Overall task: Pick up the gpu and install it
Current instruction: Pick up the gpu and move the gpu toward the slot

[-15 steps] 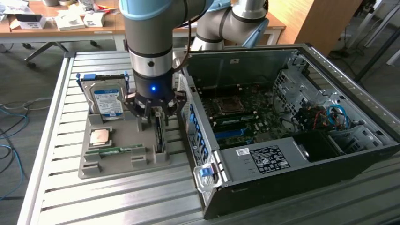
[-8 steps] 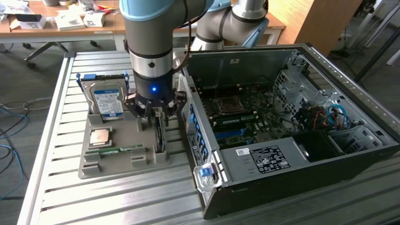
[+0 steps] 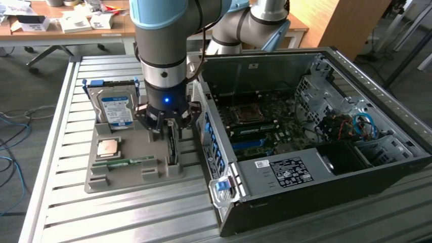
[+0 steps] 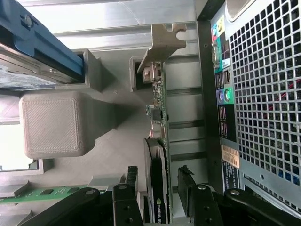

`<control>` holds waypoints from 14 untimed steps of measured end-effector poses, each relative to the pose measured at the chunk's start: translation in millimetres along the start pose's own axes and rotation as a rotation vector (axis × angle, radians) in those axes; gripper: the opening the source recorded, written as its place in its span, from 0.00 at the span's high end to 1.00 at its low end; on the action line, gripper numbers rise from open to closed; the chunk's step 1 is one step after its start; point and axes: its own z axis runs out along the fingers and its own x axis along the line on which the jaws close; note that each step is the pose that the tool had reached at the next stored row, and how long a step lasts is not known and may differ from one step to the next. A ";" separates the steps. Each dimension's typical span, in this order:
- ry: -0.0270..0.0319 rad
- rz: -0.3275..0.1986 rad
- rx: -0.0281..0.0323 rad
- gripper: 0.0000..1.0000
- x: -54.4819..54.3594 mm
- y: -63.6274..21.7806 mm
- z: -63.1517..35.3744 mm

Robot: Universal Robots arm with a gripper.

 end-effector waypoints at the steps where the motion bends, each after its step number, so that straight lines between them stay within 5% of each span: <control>1: 0.0001 0.000 0.0001 0.53 0.0 0.0 0.1; 14: 0.0000 0.000 0.0001 0.53 1.7 0.2 5.4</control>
